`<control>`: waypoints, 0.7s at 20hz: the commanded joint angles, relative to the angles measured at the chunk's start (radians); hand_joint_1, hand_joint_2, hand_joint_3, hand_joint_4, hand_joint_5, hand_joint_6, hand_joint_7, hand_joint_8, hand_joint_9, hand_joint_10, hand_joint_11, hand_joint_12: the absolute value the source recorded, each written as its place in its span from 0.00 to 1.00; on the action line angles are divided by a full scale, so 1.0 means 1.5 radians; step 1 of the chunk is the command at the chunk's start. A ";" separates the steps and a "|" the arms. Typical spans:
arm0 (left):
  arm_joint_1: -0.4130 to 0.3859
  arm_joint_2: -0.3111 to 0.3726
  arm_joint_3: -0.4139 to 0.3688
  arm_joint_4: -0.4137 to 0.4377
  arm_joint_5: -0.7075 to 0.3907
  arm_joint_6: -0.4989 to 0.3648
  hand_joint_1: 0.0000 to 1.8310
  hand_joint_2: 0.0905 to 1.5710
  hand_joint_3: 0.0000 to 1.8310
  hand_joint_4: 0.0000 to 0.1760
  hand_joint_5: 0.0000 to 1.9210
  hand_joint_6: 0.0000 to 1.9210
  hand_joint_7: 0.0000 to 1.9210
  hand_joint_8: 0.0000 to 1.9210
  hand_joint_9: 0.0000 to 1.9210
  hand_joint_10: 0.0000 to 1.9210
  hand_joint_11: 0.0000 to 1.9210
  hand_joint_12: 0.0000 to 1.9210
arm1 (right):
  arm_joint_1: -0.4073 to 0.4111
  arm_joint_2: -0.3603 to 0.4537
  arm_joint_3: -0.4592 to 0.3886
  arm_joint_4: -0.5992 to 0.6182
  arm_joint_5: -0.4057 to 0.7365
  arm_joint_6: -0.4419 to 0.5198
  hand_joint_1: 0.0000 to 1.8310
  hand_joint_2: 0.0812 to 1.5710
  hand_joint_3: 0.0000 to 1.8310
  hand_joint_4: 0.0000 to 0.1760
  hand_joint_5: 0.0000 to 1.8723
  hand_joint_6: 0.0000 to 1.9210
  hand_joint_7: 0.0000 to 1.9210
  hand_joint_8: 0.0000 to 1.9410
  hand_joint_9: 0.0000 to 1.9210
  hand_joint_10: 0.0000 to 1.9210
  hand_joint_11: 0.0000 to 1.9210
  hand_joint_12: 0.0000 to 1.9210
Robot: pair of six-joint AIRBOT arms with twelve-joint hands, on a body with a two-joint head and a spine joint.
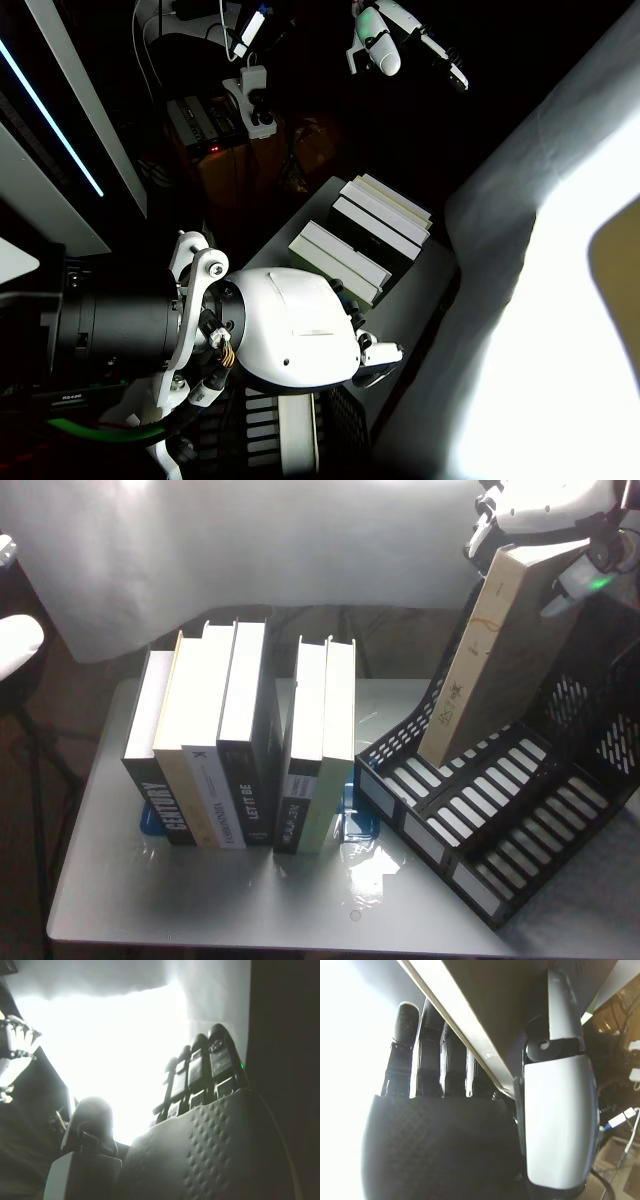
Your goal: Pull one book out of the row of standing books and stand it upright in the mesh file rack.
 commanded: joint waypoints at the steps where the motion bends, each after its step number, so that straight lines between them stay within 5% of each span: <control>1: 0.000 0.003 0.006 -0.010 -0.091 -0.003 0.00 0.89 0.00 0.00 0.00 0.00 0.00 0.00 0.00 0.00 0.00 0.00 | 0.004 0.007 0.006 0.010 -0.033 0.001 0.71 0.81 0.00 0.00 0.37 0.78 0.37 0.71 0.27 0.84 0.13 0.91; 6: 0.000 0.001 0.009 -0.007 -0.091 -0.003 0.00 0.89 0.00 0.00 0.00 0.00 0.00 0.00 0.00 0.00 0.00 0.00 | 0.005 0.000 0.017 -0.035 -0.037 0.034 0.71 0.81 0.00 0.00 0.37 0.78 0.34 0.74 0.27 0.87 0.14 0.91; 8: 0.000 -0.001 0.010 -0.007 -0.092 -0.003 0.01 0.89 0.00 0.00 0.00 0.00 0.00 0.00 0.00 0.00 0.00 0.00 | 0.005 0.000 0.019 -0.043 -0.038 0.041 0.62 0.81 0.00 0.00 0.39 0.76 0.33 0.74 0.27 0.67 0.15 0.89; 12: 0.000 -0.001 0.010 -0.007 -0.093 -0.003 0.01 0.89 0.00 0.00 0.00 0.00 0.00 0.00 0.00 0.00 0.00 0.00 | 0.004 -0.002 0.021 -0.081 -0.042 0.064 0.61 0.82 0.00 0.00 0.39 0.77 0.31 0.76 0.25 0.63 0.11 0.89; 13: 0.000 -0.001 0.010 -0.007 -0.093 -0.003 0.00 0.89 0.00 0.01 0.00 0.00 0.00 0.00 0.00 0.00 0.00 0.00 | 0.002 -0.002 0.023 -0.088 -0.043 0.070 0.61 0.82 0.00 0.00 0.39 0.77 0.31 0.76 0.25 0.63 0.11 0.89; 14: 0.000 -0.002 0.010 -0.007 -0.093 -0.003 0.00 0.89 0.00 0.01 0.00 0.00 0.00 0.00 0.00 0.00 0.00 0.00 | 0.001 -0.003 0.025 -0.099 -0.044 0.078 0.69 0.81 0.00 0.00 0.38 0.76 0.33 0.75 0.26 0.82 0.12 0.90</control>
